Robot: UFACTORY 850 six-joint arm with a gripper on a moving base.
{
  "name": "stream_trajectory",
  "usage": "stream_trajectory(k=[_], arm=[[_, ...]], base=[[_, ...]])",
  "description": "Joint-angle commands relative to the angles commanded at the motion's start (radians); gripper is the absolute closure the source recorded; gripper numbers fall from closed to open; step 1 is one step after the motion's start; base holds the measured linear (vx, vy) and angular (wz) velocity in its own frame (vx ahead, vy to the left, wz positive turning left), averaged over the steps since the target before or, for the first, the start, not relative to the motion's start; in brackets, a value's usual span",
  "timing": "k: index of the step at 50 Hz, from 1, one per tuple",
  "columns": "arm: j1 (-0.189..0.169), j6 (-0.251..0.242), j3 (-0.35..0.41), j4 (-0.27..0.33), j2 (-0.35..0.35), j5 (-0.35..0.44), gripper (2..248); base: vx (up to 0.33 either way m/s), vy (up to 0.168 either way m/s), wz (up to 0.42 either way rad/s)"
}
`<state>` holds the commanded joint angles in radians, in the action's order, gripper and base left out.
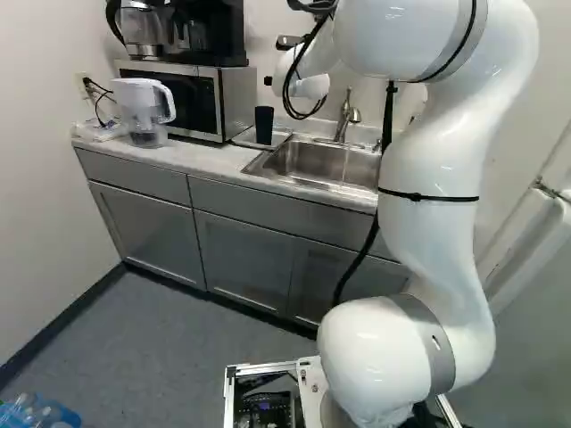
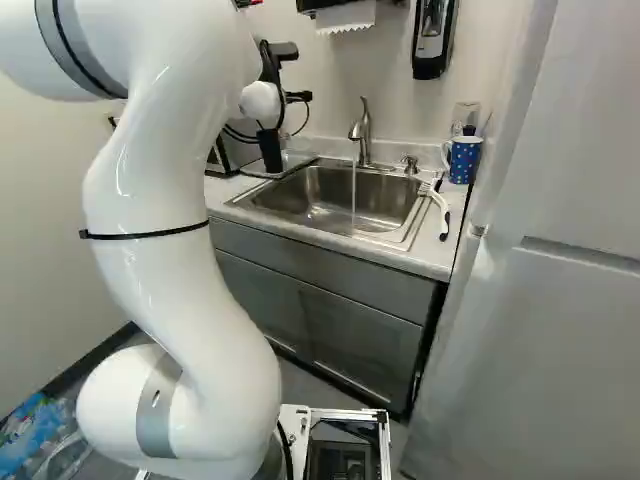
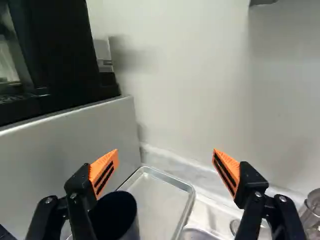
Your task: Rinse the cup and place it in the tray
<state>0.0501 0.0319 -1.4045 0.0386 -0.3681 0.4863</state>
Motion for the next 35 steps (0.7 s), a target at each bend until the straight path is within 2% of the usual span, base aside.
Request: stream_trajectory(k=[35], arm=[[-0.083, 0.000, -0.092, 0.000, -0.018, -0.105, 3]], base=[[0.000, 0.000, 0.000]])
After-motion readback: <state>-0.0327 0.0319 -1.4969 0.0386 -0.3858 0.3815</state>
